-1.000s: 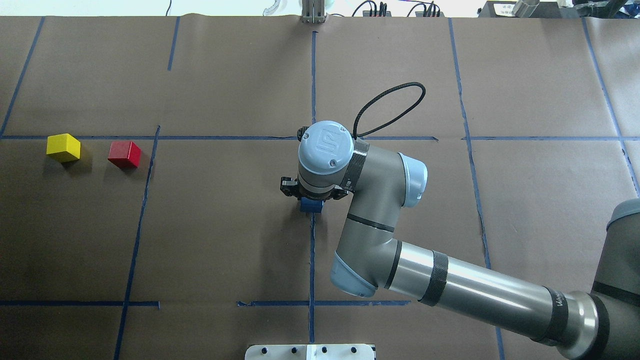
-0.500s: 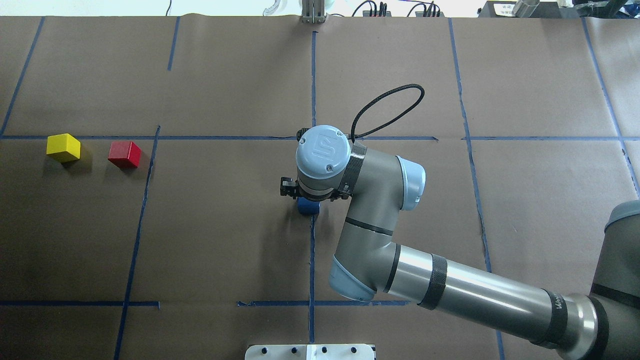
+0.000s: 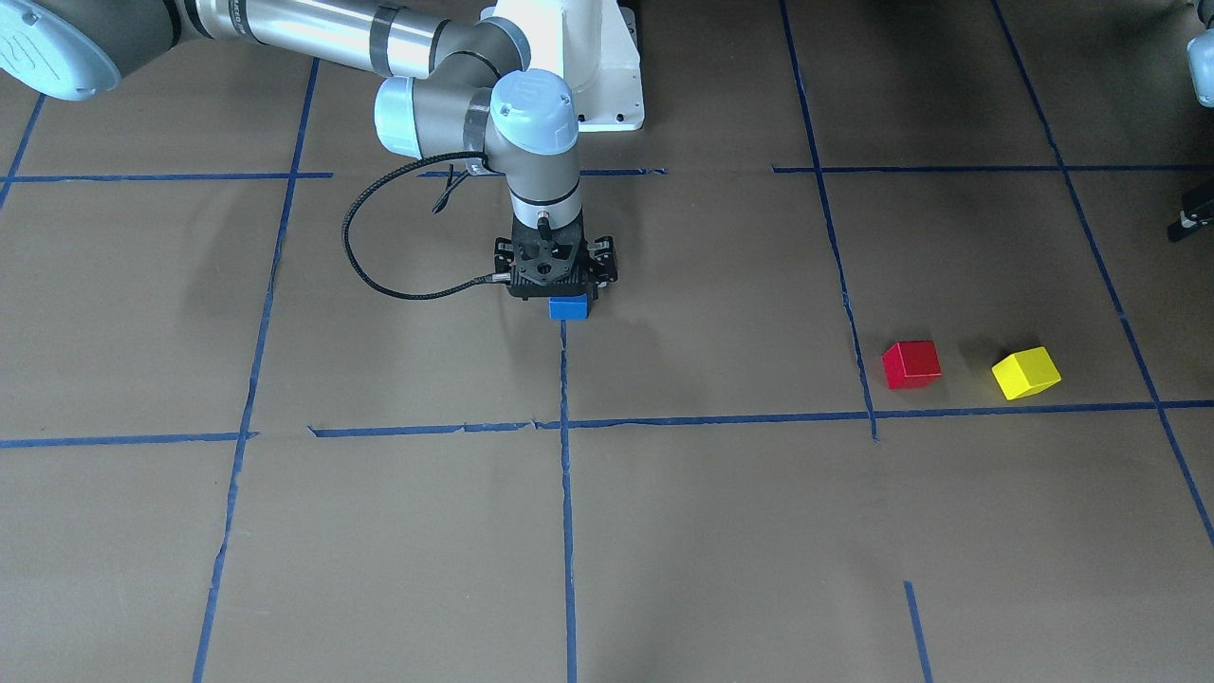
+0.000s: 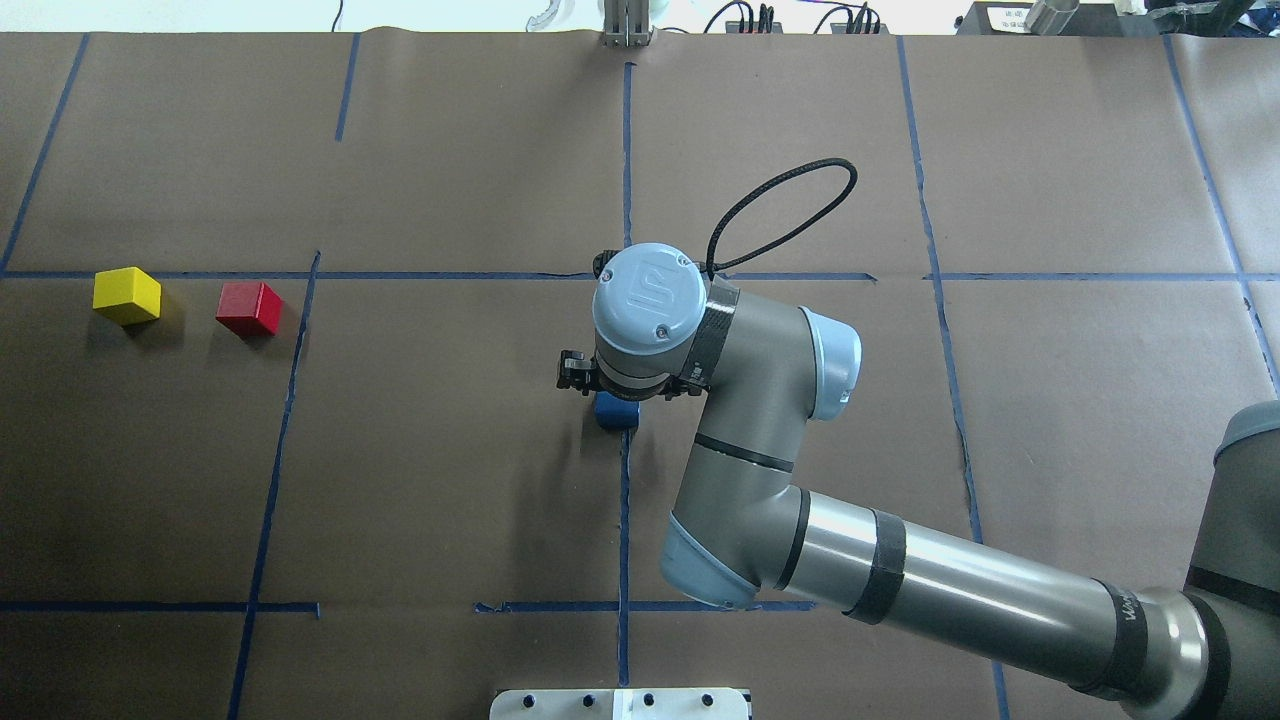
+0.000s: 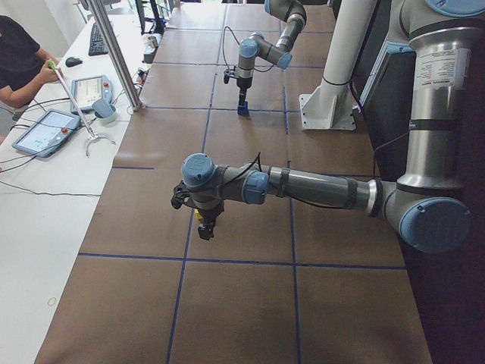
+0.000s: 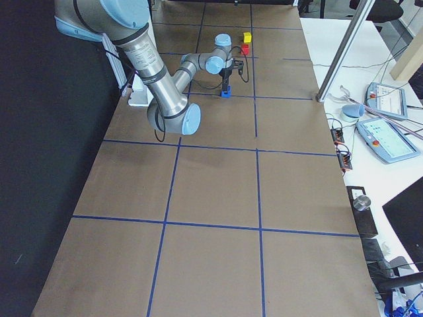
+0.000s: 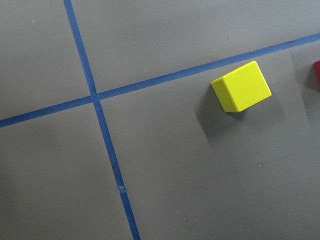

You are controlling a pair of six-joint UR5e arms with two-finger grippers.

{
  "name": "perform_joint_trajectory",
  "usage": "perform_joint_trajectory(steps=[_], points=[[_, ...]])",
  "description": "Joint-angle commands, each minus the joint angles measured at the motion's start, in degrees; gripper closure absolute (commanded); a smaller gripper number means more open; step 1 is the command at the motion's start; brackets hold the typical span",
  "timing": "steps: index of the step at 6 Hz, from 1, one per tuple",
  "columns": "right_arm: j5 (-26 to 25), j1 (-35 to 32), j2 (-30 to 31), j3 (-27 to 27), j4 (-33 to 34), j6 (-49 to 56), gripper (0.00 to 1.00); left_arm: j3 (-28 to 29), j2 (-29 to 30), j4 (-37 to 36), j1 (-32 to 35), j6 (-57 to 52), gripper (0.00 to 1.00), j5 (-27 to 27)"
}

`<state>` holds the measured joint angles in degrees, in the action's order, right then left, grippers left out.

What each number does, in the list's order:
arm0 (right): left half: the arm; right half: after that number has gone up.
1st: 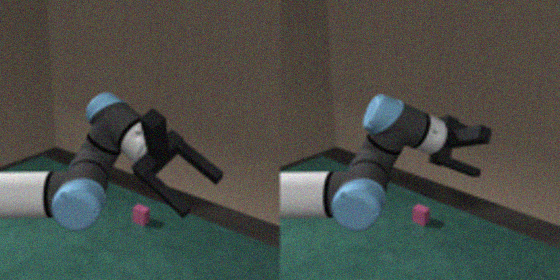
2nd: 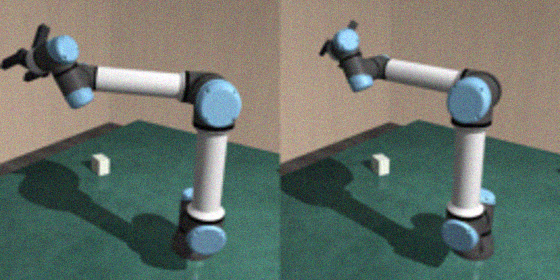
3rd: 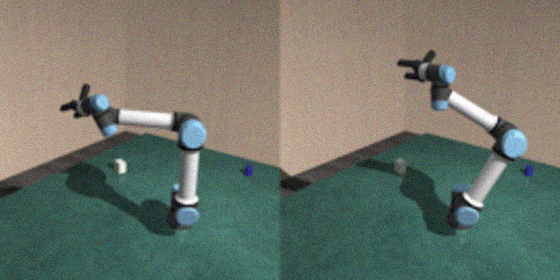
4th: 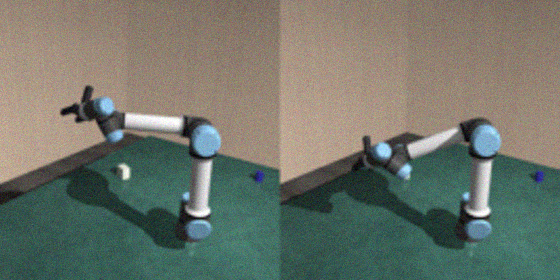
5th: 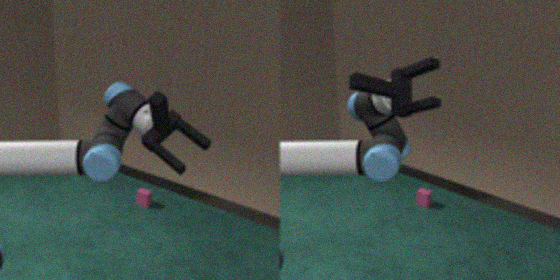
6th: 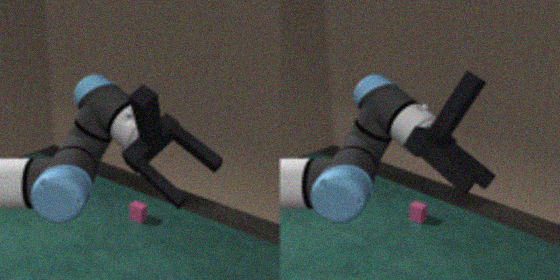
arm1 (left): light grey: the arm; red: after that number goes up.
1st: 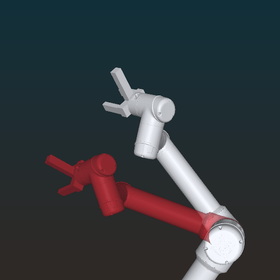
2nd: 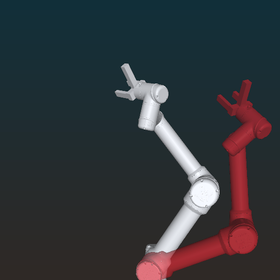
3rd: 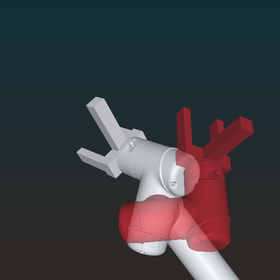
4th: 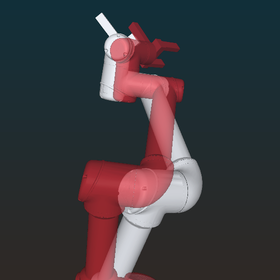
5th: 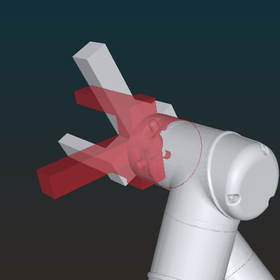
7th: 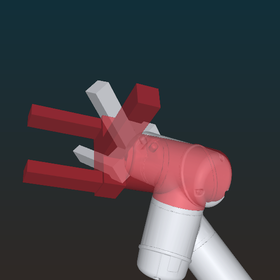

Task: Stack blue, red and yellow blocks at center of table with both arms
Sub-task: 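Set the blue block down at center and open the right gripper, then grasp the red block with the left gripper while the right arm withdraws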

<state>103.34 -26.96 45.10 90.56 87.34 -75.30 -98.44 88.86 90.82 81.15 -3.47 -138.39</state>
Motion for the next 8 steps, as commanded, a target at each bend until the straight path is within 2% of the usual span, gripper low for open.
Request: perform_joint_trajectory(steps=[1, 2, 3, 4, 6, 8], points=[[6.38, -7.44, 8.53, 15.52, 2.92, 1.37, 0.00, 0.18, 0.43, 11.04, -7.44, 17.06, 0.00, 0.57], [12.53, -13.76, 13.82, 20.31, 2.75, 7.21, 0.00, 0.71, 0.43, 19.57, -13.15, 26.06, 0.00, 0.84], [17.03, -18.96, 19.53, 22.79, 2.49, 13.45, 0.00, 0.71, 2.00, 24.44, -16.78, 35.46, 0.00, 2.49], [18.90, -21.97, 24.11, 24.03, 2.40, 18.47, 0.00, 1.15, 6.71, 24.93, -22.30, 40.95, 0.00, 7.64], [18.66, -23.23, 28.28, 24.57, 2.31, 23.35, 0.00, 2.37, 9.65, 24.58, -26.73, 42.94, 0.00, 13.30], [18.65, -23.14, 28.46, 24.66, 2.31, 23.27, 0.00, 7.54, 14.12, 24.67, -28.41, 50.87, 0.00, 14.72]])
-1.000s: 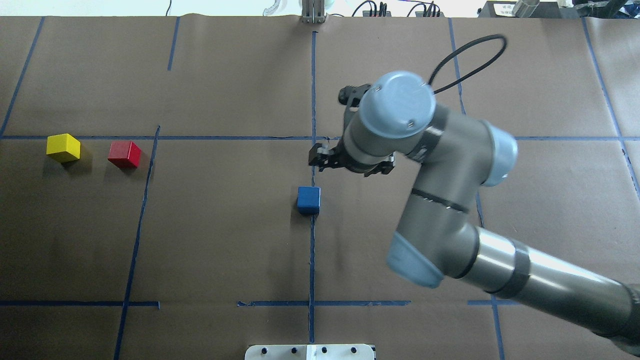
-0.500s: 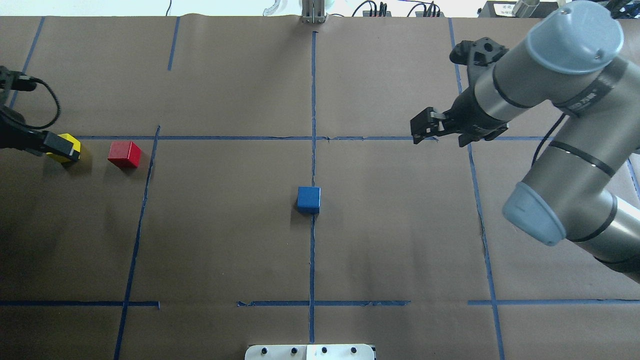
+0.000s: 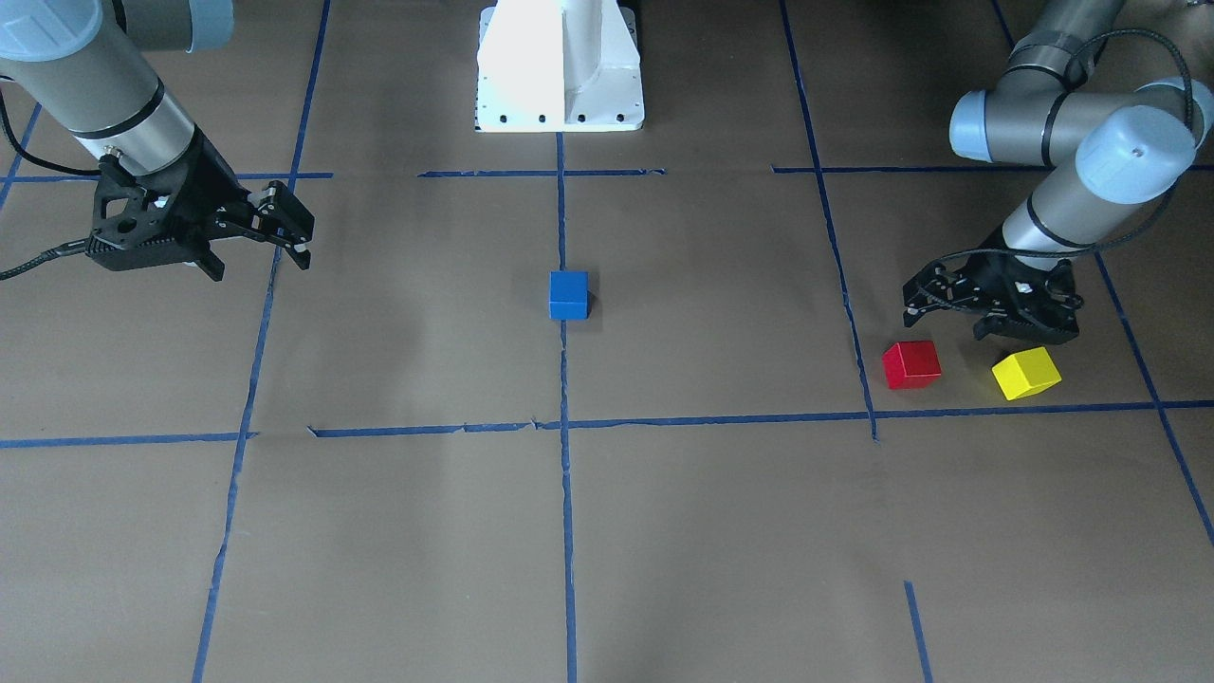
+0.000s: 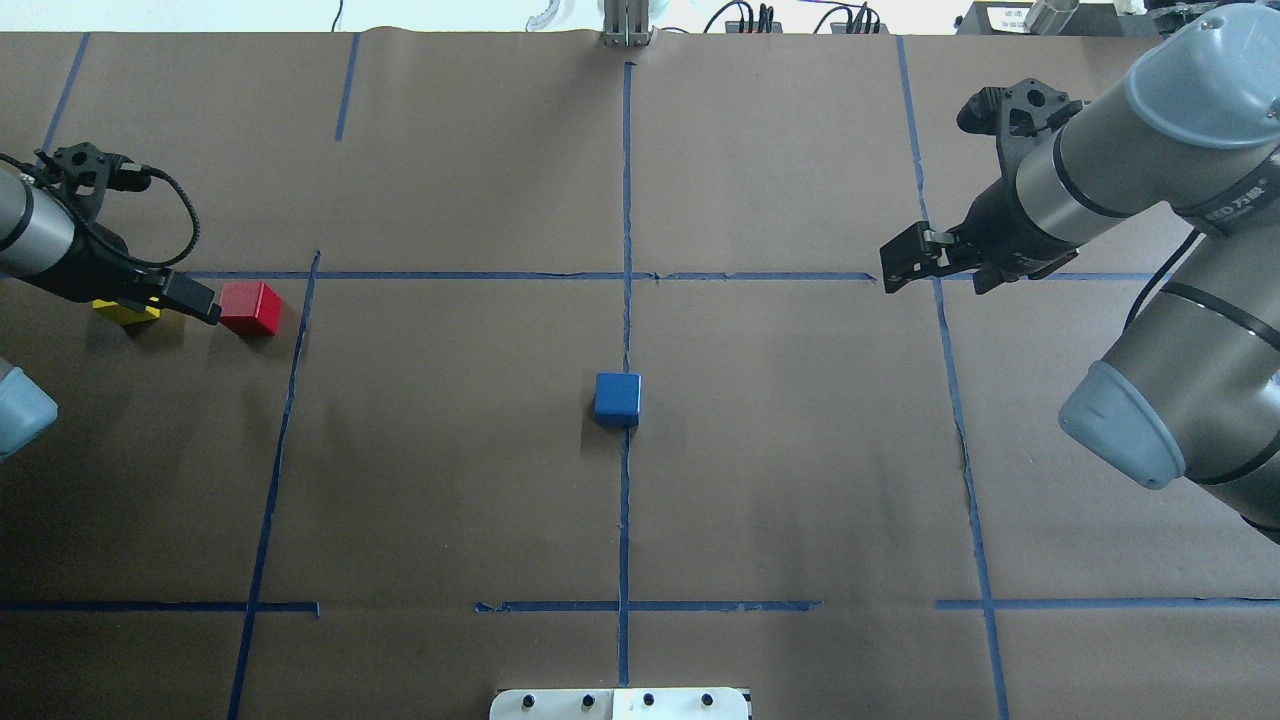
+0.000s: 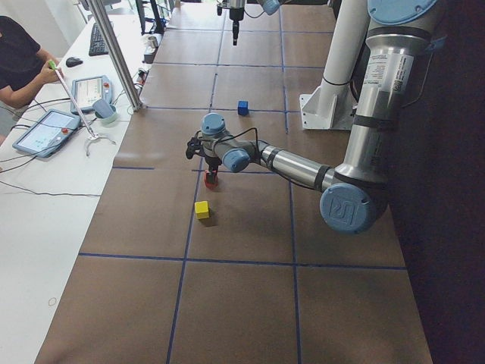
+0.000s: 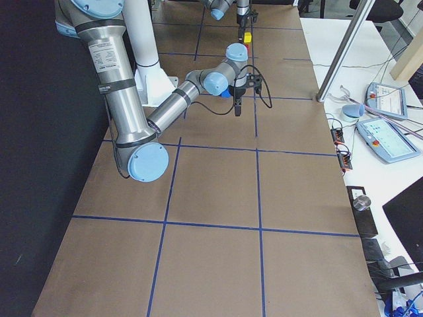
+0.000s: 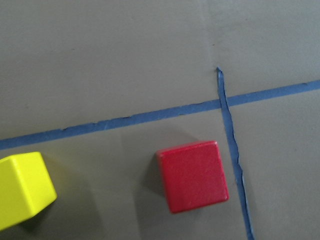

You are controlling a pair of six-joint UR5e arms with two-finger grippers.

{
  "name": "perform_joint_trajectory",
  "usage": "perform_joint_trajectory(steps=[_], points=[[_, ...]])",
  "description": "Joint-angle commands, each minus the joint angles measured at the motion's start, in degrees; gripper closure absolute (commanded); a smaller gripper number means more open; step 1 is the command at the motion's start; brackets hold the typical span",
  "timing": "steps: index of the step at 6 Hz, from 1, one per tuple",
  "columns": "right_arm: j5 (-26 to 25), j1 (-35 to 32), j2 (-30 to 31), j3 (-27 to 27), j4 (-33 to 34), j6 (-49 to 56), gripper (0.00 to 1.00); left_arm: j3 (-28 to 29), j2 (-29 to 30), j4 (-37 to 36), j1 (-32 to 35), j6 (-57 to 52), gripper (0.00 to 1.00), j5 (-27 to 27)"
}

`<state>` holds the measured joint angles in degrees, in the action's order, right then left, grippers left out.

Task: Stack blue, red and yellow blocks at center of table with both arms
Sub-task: 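Grasp the red block with the left gripper while the right arm withdraws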

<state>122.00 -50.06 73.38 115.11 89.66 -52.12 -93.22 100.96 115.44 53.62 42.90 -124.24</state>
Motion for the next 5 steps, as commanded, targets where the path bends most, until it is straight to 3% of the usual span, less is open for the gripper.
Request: perform_joint_trajectory(steps=[1, 2, 4, 5], points=[[-0.09, -0.03, 0.18, 0.11, -0.01, 0.09, 0.00, 3.30, 2.65, 0.14, -1.84, 8.21, 0.00, 0.84], [-0.09, -0.03, 0.18, 0.11, -0.01, 0.09, 0.00, 4.96, 2.75, 0.49, -3.59, 8.69, 0.00, 3.98], [-0.09, -0.03, 0.01, 0.20, -0.01, -0.17, 0.00, 5.68, 3.36, 0.14, -3.96, 8.69, 0.00, 4.27], [-0.09, -0.03, -0.08, 0.28, -0.01, -0.35, 0.00, 5.59, 3.36, 0.23, -3.96, 8.60, 0.11, 4.36]])
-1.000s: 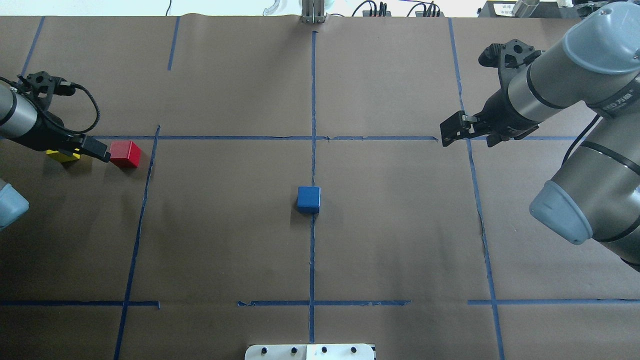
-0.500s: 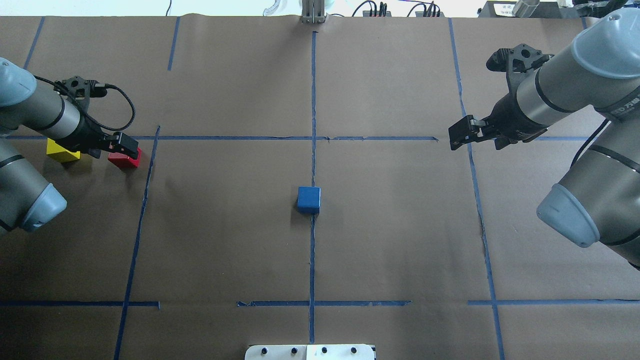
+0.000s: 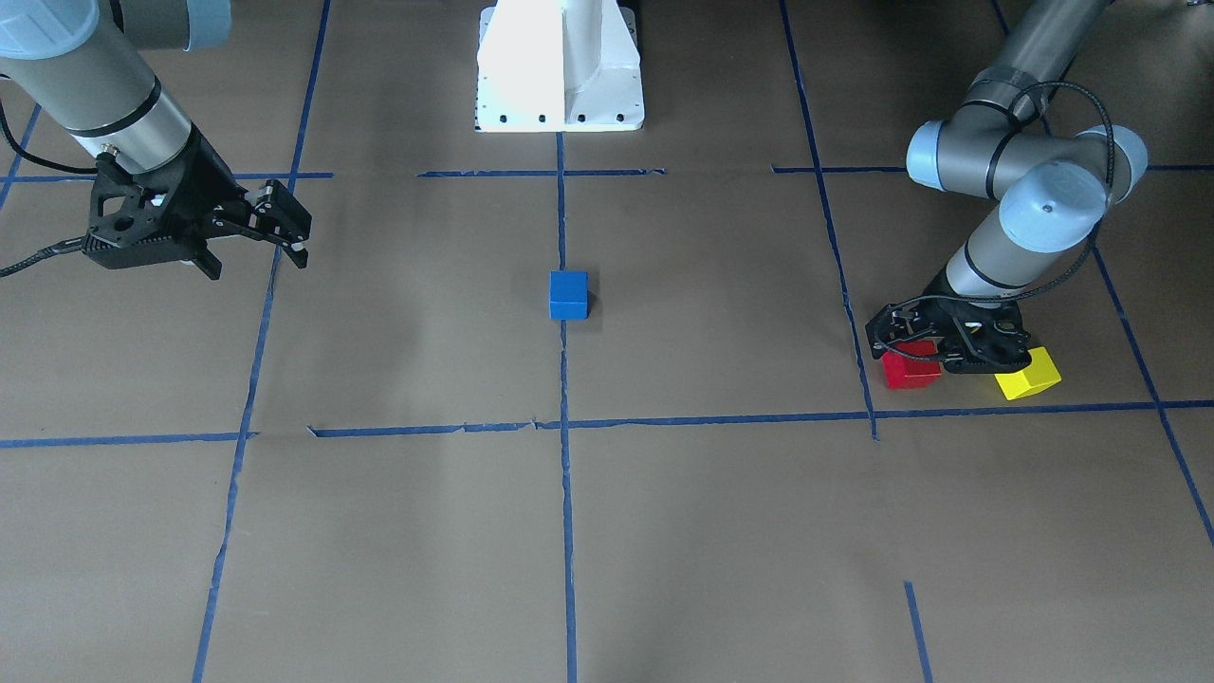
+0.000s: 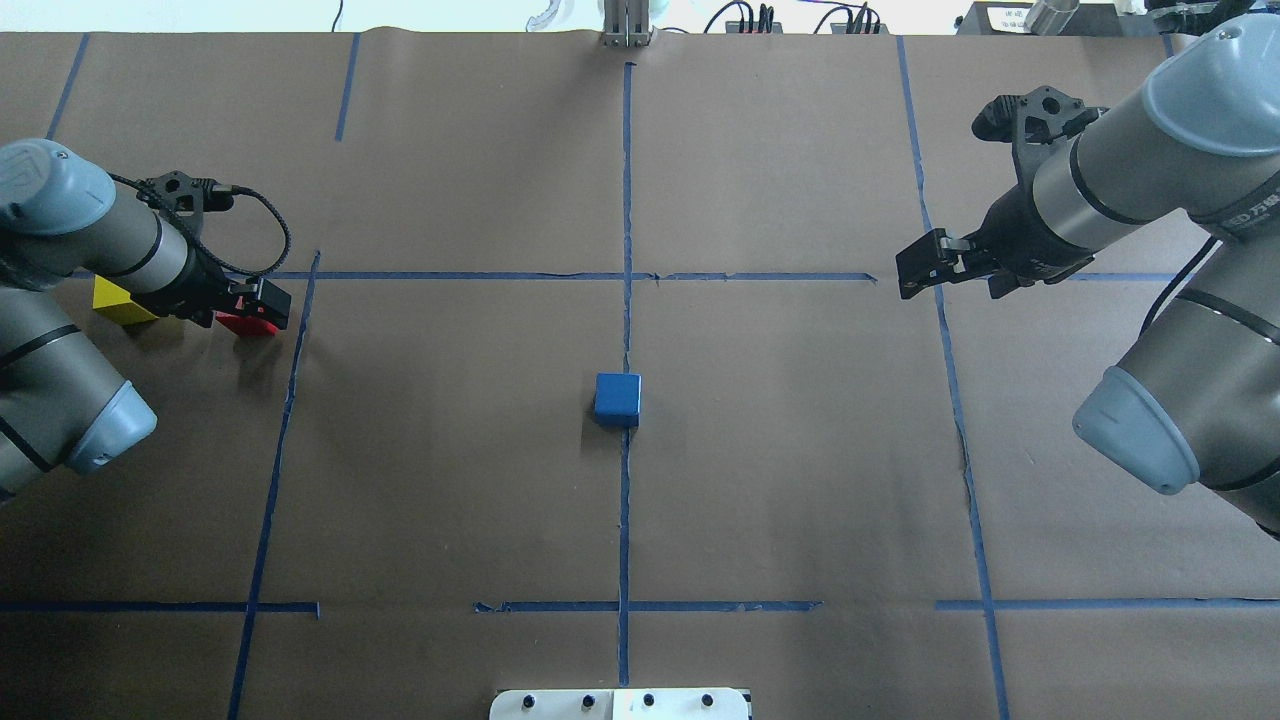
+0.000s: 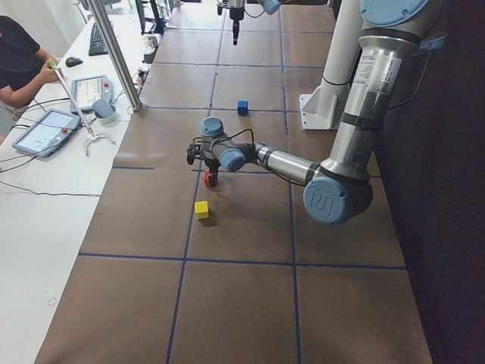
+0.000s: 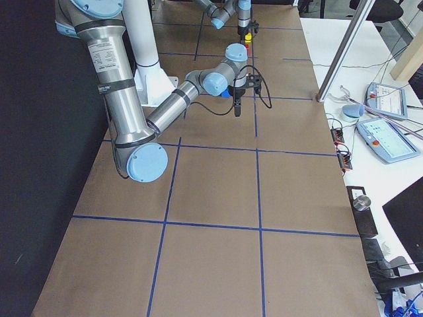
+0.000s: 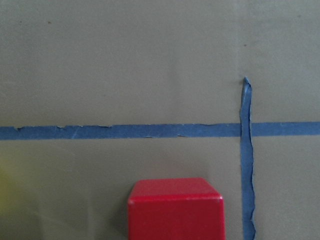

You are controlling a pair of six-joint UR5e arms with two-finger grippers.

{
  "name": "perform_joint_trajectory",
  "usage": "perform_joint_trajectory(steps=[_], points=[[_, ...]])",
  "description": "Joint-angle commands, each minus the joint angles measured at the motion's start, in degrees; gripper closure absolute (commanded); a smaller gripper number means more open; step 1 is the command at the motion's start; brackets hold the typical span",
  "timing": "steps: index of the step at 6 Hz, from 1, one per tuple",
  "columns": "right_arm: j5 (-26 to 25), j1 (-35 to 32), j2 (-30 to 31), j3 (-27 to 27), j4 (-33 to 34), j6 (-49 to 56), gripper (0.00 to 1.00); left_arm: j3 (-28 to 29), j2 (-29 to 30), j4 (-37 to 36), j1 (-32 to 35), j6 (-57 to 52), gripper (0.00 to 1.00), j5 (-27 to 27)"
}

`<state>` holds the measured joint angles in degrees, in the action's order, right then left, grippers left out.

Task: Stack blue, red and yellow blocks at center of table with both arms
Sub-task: 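Grasp the red block with the left gripper while the right arm withdraws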

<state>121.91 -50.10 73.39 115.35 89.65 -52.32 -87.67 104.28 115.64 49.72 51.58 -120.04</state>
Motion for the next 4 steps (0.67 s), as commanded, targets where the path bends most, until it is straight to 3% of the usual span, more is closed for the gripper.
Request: perform_joint_trajectory(steps=[1, 3, 4], points=[[-0.09, 0.09, -0.08, -0.12, 0.00, -0.24, 0.00, 0.05, -0.04, 0.11, -0.06, -0.08, 0.32, 1.12], [-0.09, 0.09, -0.43, -0.12, 0.00, -0.24, 0.00, -1.17, 0.13, 0.11, -0.06, 0.10, 0.94, 3.06], [-0.09, 0.09, -0.35, -0.03, 0.00, -0.15, 0.00, -3.10, 2.22, -0.32, 0.11, 0.27, 1.00, 3.06]])
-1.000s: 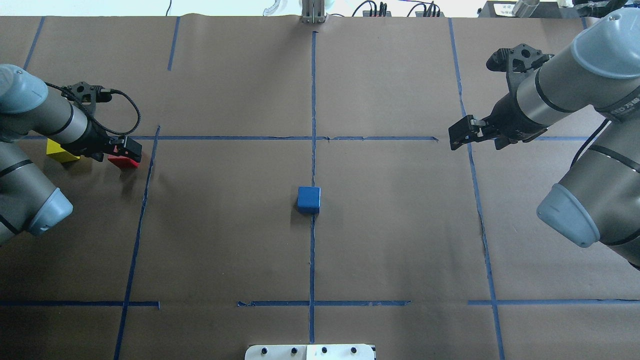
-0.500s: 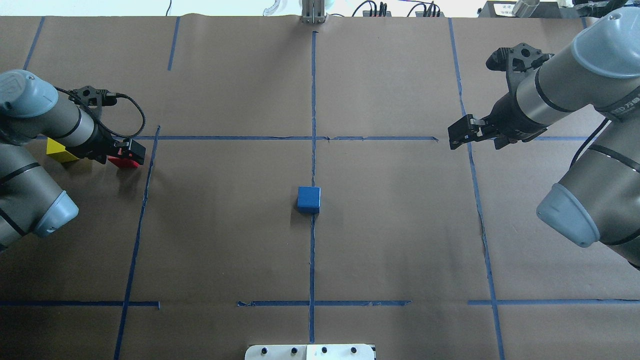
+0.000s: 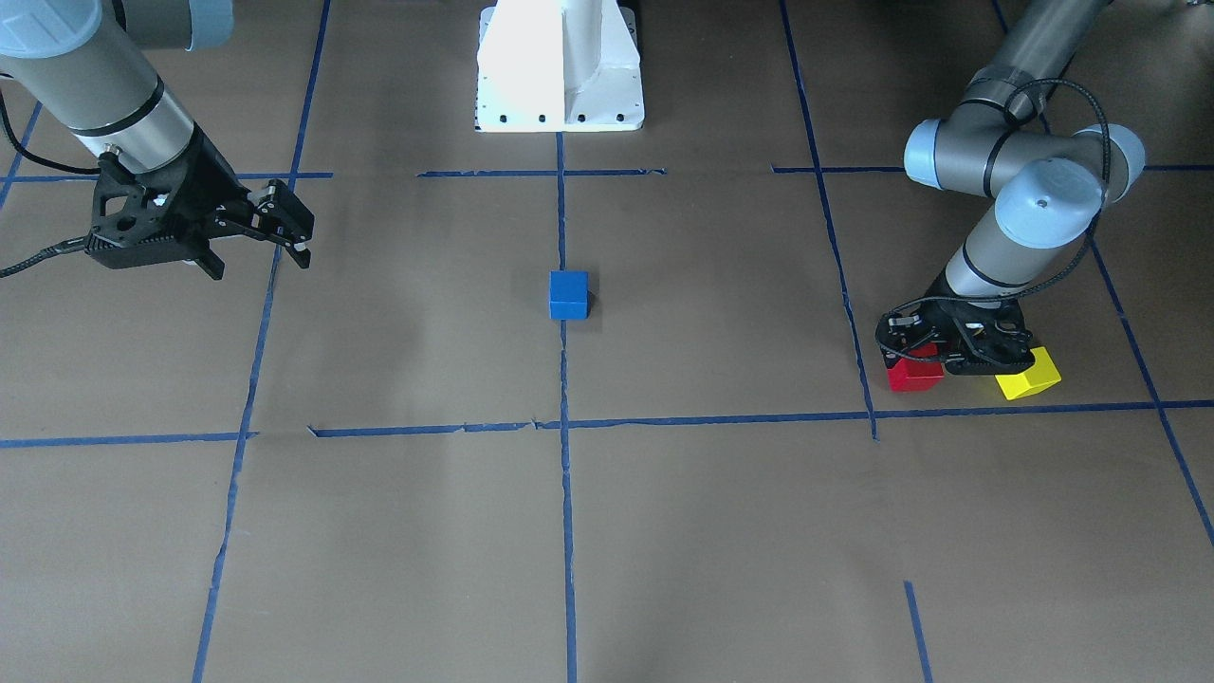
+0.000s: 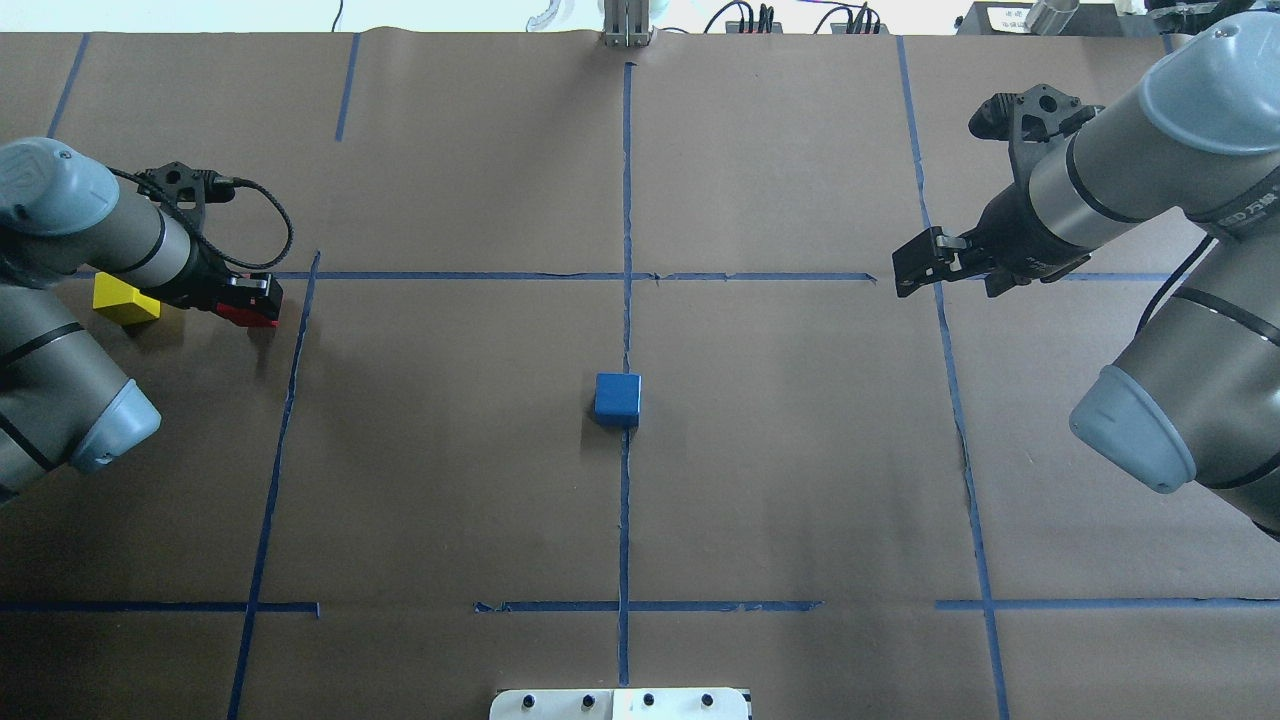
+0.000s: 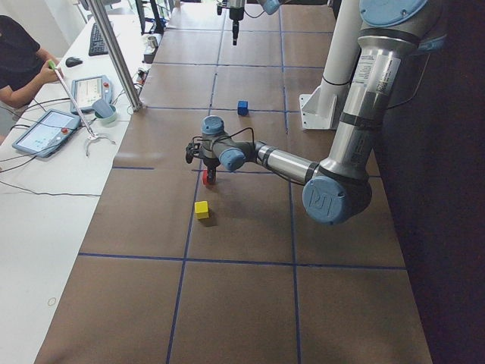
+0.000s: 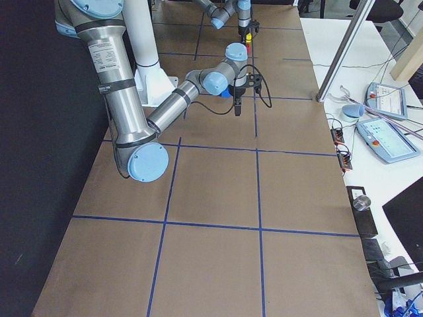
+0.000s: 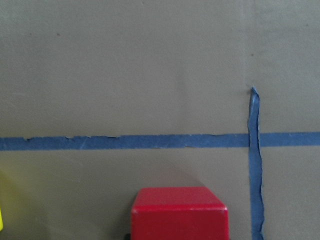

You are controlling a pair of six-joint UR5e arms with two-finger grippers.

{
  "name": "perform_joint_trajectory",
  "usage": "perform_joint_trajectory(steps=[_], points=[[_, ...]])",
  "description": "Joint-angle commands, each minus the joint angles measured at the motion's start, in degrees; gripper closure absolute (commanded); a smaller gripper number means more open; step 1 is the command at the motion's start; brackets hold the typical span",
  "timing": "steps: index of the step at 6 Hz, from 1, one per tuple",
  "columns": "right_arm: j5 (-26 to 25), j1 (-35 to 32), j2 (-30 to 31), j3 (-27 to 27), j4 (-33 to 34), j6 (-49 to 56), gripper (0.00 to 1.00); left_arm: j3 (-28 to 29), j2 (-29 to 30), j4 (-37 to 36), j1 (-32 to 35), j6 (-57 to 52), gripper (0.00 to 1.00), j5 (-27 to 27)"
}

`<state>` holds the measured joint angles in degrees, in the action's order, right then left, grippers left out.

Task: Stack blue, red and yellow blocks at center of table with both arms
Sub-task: 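Carry the red block with the left gripper above the blue block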

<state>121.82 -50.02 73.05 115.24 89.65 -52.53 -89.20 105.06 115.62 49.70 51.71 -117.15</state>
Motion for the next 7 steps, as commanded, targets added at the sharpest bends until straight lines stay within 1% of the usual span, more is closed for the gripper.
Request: perform_joint_trajectory(steps=[1, 2, 3, 4, 5, 6, 7], points=[[0.17, -0.17, 0.51, 0.68, 0.00, 0.41, 0.00, -4.03, 2.51, -0.39, 0.04, 1.71, 1.00, 0.08], [0.17, -0.43, 0.77, 0.86, 0.00, 0.59, 0.00, -5.71, 6.35, -3.00, -1.09, 6.51, 1.00, 0.17], [0.09, -0.43, 1.65, 0.77, 0.00, 0.59, 0.00, -11.99, 10.30, -14.17, -8.23, 12.30, 1.00, 2.69], [0.09, -0.95, 2.27, 0.86, 0.00, 0.68, 0.00, -14.31, 19.82, -28.81, -13.87, 14.54, 1.00, 7.33], [-0.09, -1.31, 3.23, 0.77, 0.00, 3.20, 0.00, -13.55, 24.96, -32.61, -18.11, 17.17, 1.00, 7.81], [0.00, -2.18, 4.28, 0.77, 0.00, 5.23, 0.00, -11.02, 28.41, -32.65, -20.76, 18.67, 1.00, 9.81], [0.00, -2.54, 4.99, 0.77, -0.09, 6.29, 0.00, -5.95, 32.19, -32.56, -21.92, 18.78, 1.00, 10.79]])
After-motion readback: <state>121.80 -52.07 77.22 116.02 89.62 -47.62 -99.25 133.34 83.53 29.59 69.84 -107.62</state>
